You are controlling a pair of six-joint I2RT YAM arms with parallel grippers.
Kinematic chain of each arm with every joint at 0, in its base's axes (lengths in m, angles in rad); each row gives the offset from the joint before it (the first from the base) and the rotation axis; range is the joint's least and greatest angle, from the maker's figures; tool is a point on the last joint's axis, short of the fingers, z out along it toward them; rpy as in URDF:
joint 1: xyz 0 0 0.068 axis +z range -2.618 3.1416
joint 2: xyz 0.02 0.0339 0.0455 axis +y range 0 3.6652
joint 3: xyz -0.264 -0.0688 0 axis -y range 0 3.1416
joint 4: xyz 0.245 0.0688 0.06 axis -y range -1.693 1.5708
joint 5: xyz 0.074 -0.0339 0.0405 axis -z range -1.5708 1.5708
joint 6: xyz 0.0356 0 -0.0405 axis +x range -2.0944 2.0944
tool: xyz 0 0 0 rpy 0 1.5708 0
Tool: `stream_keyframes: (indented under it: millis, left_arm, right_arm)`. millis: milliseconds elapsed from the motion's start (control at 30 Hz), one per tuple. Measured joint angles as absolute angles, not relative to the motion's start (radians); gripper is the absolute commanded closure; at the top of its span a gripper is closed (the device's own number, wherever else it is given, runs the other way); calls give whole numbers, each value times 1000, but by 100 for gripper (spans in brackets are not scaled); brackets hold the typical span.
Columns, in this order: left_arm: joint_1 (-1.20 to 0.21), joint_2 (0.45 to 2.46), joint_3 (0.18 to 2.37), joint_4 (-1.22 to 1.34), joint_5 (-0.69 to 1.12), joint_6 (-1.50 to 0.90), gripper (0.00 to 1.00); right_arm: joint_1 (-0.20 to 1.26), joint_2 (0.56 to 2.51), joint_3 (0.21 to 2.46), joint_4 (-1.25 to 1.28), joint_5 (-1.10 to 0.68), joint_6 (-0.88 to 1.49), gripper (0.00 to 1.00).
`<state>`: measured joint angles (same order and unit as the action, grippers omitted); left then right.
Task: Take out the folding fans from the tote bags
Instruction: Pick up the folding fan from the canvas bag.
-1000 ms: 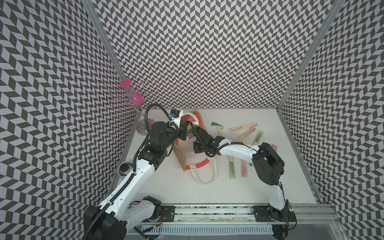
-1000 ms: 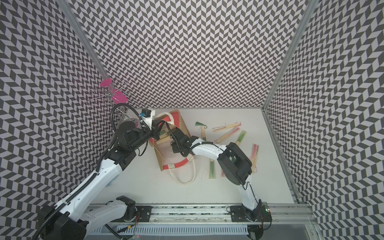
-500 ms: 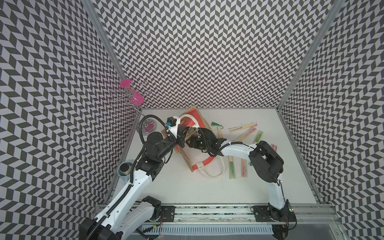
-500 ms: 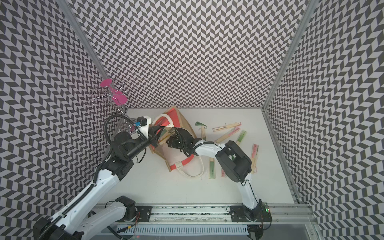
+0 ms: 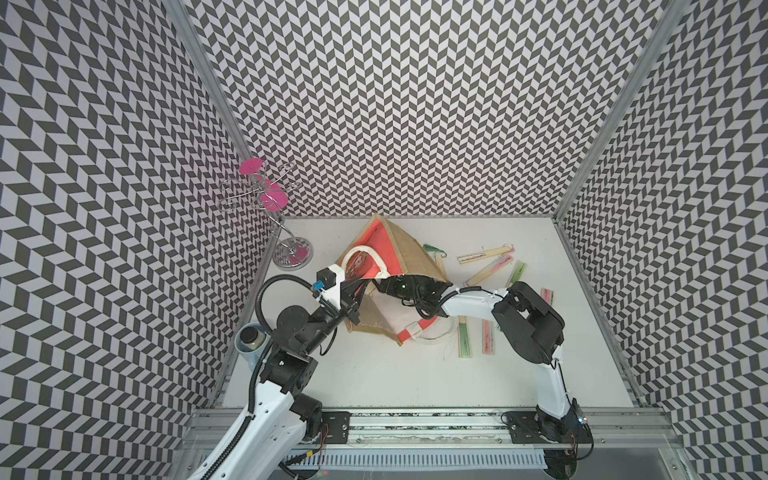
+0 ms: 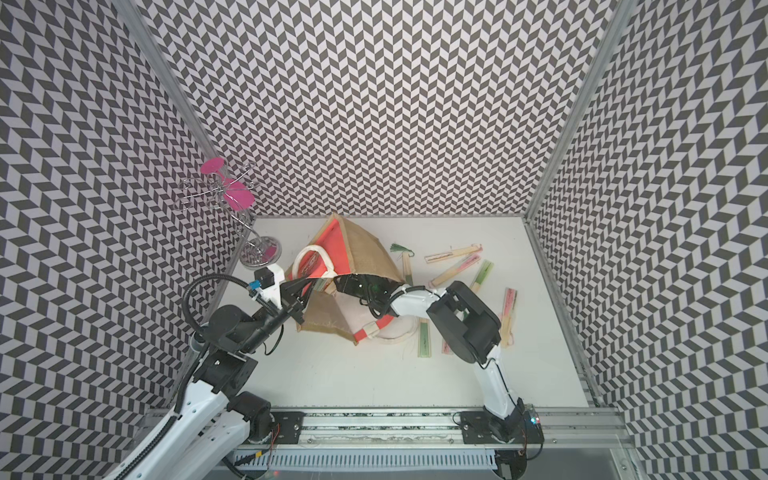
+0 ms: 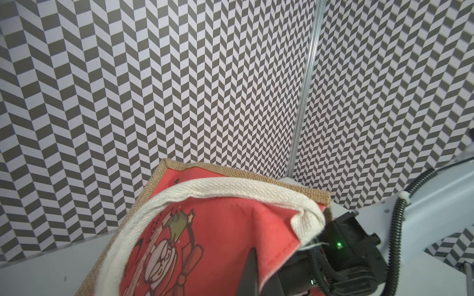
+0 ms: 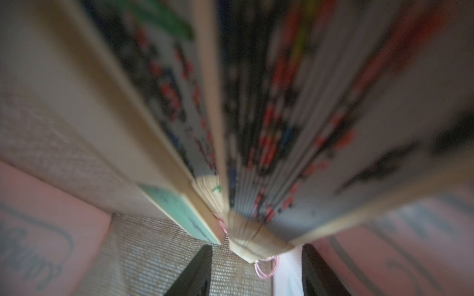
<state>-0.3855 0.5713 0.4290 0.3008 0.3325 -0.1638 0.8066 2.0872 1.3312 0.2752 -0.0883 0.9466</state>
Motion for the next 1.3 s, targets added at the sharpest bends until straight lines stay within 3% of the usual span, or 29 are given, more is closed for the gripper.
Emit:
stream_keyframes:
  millis: [300,433,633,833,1033,1300]
  left_arm:
    - [-385,427,350,270,318,-217,100]
    - [-385,427,350,265,312,-219,100]
    - [-385,431,350,265,308,-219,100]
    - [-385,431,350,265,305,-223,100]
    - [-385,434,350,265,292,-226,100]
    - [-385,452,350,270,274,-232,100]
  right_arm:
    - [816,2087,1345,282,-65,920,51]
    - [815,2088,1354,263,-54,910,61]
    - [815,2088,1356,253,-38,901,61]
    - [815,2088,1359,239,-25,888,72]
    - [815,2086,1354,240,-27,883,73]
    - [812,2045,1289,284,-54,881,83]
